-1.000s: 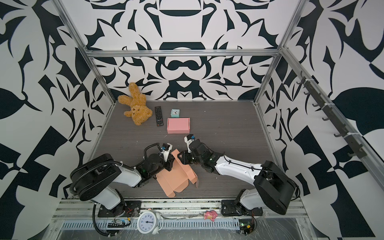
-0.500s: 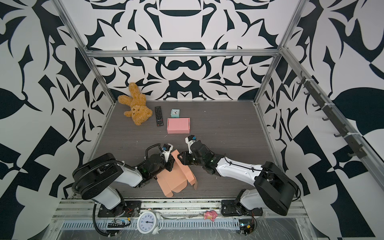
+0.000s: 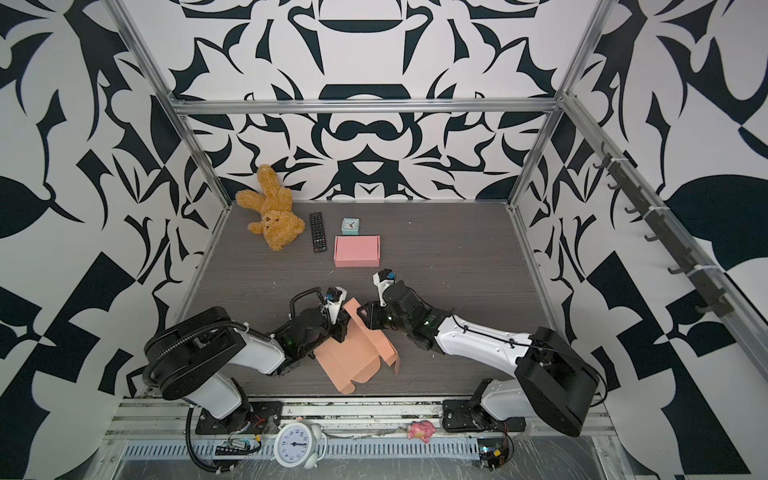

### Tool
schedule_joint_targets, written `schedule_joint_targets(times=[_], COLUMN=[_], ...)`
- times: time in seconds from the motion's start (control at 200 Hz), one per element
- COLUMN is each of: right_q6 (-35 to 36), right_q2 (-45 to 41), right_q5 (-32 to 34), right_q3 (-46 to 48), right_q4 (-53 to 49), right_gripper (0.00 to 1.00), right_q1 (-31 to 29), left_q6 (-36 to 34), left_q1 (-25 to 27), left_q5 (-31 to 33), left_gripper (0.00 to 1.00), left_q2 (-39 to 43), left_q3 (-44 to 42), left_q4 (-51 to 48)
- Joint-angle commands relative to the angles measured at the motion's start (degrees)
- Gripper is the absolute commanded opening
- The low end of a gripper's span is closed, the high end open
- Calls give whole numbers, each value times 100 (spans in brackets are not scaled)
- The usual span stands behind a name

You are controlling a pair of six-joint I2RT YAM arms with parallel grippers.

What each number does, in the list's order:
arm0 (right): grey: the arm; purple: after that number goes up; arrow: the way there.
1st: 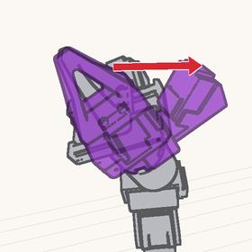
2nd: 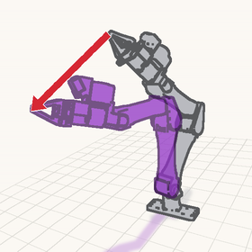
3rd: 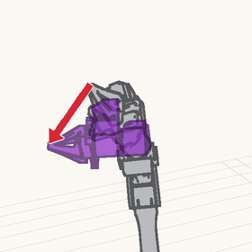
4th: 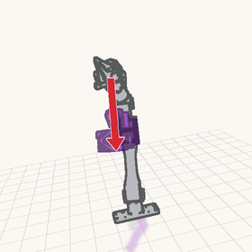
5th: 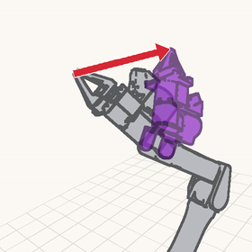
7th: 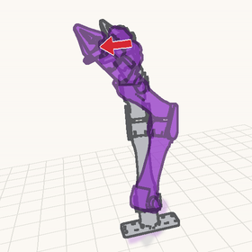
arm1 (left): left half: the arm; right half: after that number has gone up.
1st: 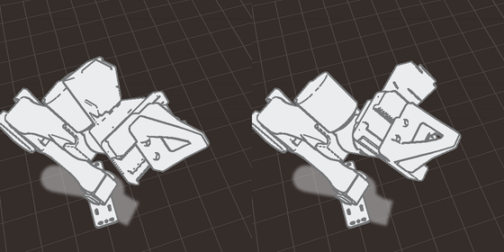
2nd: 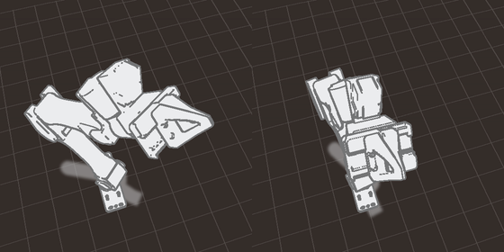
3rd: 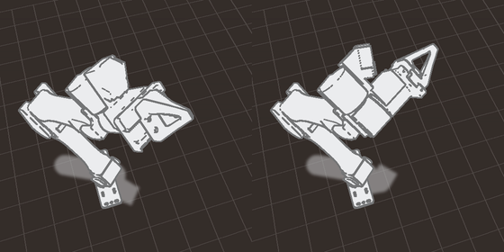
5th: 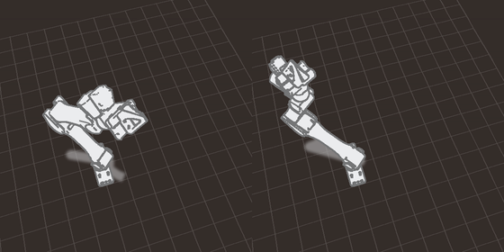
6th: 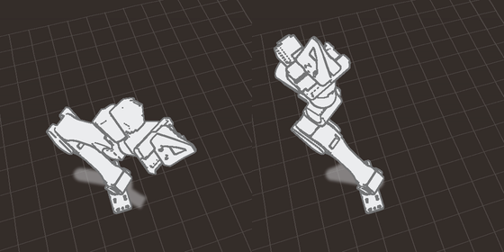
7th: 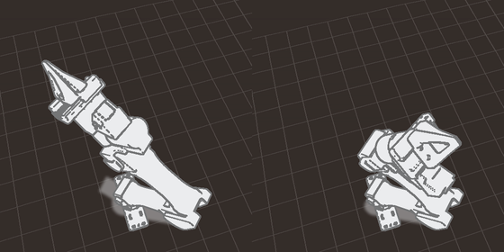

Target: Fold the paper box

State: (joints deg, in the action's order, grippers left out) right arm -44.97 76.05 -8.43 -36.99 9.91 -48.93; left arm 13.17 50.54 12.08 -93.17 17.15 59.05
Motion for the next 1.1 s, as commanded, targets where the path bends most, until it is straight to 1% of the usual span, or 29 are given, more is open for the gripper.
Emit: schedule_joint_targets(times=[0.0,0.145,0.275,0.36,0.715,0.875,0.92,0.975,1.095], right_q6=[-24,-38,-48,-59,-32,31,86,206,529], right_q2=[-78,-105,-108,-116,-176,-248,-294,-369,-678], right_q5=[94,191,284,322,411,428,451,473,612], right_q3=[7,50,96,110,117,74,29,-54,-290], right_q4=[-46,-51,-45,-49,-94,-167,-253,-430,-1089], right_gripper=[33,32,32,31,30,30,32,36,43], right_q1=[-38,-40,-32,-39,-39,-34,-35,-43,-36], left_q6=[-11,-3,-18,-34,-66,-67,-71,-64,-3], left_q1=[26,26,26,26,26,23,26,28,26], left_q5=[-56,-66,-66,-64,-72,-120,-117,-104,-111], left_gripper=[18,19,30,32,20,18,18,18,17], left_q2=[101,146,136,168,226,236,264,319,507], left_q3=[62,-5,9,43,96,70,57,35,26], left_q4=[160,160,190,195,116,116,103,62,-143])
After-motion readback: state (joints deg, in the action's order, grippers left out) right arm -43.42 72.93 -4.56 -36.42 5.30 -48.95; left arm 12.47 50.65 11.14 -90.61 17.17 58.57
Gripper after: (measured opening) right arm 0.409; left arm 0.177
